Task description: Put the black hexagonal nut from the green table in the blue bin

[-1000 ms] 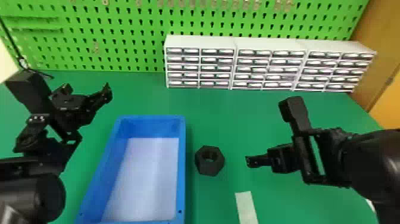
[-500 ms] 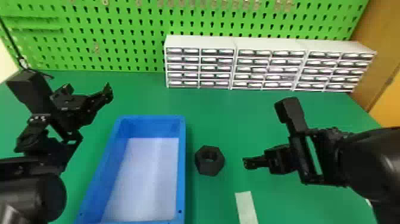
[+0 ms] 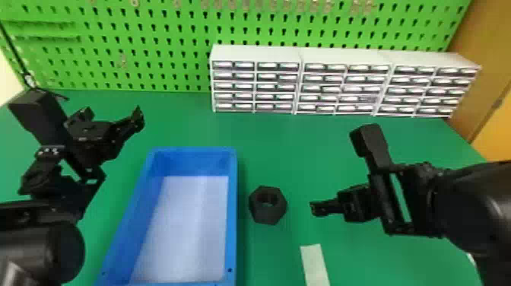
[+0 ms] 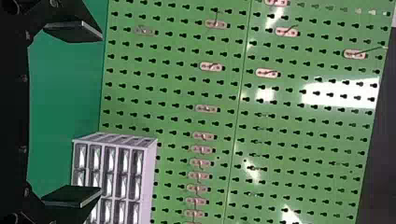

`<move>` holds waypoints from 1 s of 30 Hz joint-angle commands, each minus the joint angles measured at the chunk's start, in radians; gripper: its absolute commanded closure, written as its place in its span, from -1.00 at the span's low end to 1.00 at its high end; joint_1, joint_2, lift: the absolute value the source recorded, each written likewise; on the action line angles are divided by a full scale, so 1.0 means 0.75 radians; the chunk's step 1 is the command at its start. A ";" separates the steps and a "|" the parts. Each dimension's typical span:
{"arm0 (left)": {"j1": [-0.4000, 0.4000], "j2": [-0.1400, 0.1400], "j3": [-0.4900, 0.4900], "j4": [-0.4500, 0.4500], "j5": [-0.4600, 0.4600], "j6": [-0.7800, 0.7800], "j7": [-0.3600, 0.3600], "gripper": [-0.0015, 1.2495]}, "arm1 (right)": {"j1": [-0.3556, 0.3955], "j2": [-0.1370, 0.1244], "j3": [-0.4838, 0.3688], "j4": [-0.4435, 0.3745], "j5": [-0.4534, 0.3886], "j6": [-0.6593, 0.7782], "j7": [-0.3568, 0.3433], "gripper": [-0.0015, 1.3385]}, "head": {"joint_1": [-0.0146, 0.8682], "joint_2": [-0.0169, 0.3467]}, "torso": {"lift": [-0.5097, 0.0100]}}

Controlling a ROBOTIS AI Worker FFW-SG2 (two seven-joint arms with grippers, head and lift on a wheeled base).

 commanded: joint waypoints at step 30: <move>-0.006 0.000 -0.002 0.000 0.000 0.000 0.000 -0.80 | -0.021 -0.015 0.033 0.012 -0.020 0.002 0.000 -0.31 | 0.60 -0.86 | 0.59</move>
